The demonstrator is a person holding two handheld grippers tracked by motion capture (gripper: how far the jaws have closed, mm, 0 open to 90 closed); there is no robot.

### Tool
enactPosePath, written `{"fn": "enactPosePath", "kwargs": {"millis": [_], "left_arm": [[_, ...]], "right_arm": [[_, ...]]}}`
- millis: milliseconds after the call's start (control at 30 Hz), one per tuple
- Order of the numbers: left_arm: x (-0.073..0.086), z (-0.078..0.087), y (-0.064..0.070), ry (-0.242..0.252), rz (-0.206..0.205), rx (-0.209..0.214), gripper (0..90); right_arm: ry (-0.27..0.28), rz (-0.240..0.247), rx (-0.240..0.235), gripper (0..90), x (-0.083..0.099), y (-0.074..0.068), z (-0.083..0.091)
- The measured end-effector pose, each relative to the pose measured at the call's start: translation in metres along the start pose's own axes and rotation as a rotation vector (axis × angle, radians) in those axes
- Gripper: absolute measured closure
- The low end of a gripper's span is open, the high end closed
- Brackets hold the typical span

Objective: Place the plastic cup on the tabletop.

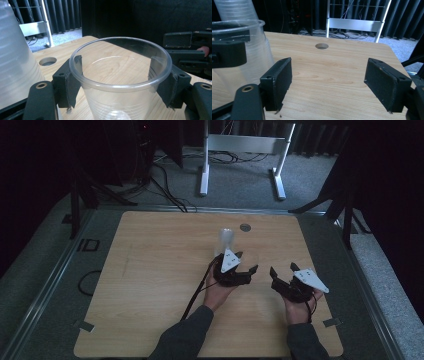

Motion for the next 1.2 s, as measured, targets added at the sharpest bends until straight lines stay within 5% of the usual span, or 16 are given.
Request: {"fn": "enactPosePath", "kwargs": {"millis": [1200], "left_arm": [[0.035,-0.015,0.001,-0.065,-0.006,0.002,27.8]], "right_arm": [[0.007,0.001,-0.002,21.9,-0.001,0.000,0.001]]}}
Point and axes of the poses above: each handheld gripper's, and its own axes: z roughly backward along the jaws, x roughly out of its underside, y roughly to its right, the point moved 3 cm from there along -z, roughly forward along the jaws, and after that the axes turned 13 degrees about -y, right-handed, at the moved point
